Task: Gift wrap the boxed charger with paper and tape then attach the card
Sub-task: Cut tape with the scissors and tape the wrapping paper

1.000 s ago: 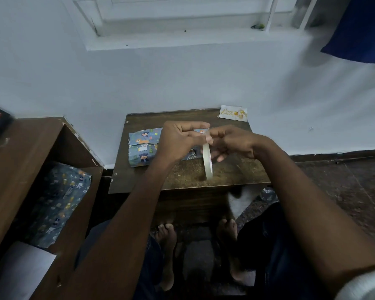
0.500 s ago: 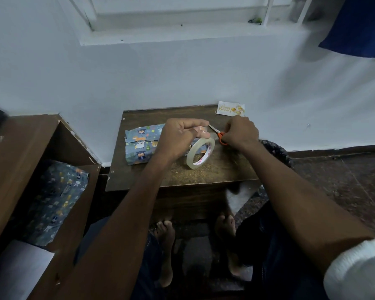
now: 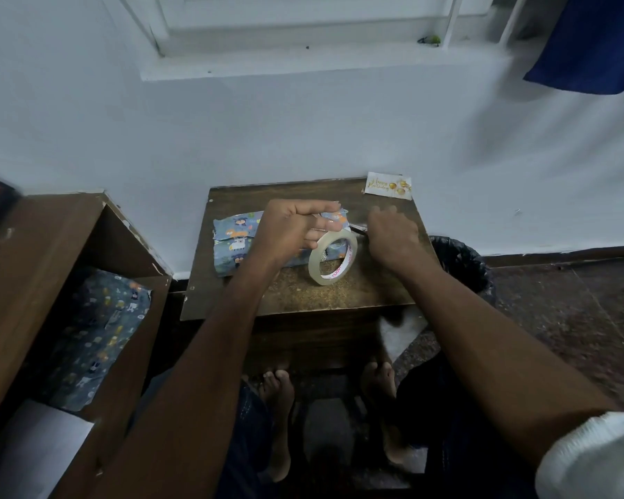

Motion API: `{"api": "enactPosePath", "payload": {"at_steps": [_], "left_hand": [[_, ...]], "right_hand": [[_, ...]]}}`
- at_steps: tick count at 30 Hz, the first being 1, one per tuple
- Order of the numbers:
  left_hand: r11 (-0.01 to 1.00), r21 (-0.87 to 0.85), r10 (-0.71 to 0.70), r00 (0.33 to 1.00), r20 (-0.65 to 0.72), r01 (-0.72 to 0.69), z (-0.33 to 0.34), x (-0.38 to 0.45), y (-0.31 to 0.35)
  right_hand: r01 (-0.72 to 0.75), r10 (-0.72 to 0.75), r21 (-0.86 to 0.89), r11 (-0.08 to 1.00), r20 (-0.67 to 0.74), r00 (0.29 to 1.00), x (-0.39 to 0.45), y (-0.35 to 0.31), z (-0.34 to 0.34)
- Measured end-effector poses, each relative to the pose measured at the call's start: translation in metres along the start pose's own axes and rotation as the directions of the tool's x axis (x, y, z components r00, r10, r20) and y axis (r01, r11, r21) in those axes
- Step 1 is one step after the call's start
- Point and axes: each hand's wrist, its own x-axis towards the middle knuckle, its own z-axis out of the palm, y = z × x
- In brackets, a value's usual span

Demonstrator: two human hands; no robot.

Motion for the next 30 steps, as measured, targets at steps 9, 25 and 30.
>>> {"api": "enactPosePath", "payload": {"at_steps": [9, 25, 30], "left_hand": [[1.0, -0.018, -0.001, 1.0, -0.024, 0.001, -0.01, -0.005, -0.006], [0.998, -0.017, -0.066, 0.995, -0.07, 0.065, -0.018, -0.011, -0.001], [0.996, -0.009, -0.085, 0.992, -0.094, 0.084, -0.017, -0.011, -0.001]], "right_hand": [[0.036, -0.047, -0.156, 0.987, -0.068, 0.997, -0.008, -0.012, -0.007], [-0.058, 0.115, 0.298, 0.953, -0.179, 0.977, 0.003, 0.025, -0.031], [0.072, -0.059, 0.446, 0.892, -0.043, 0.997, 0.007, 0.029, -0.025]]}}
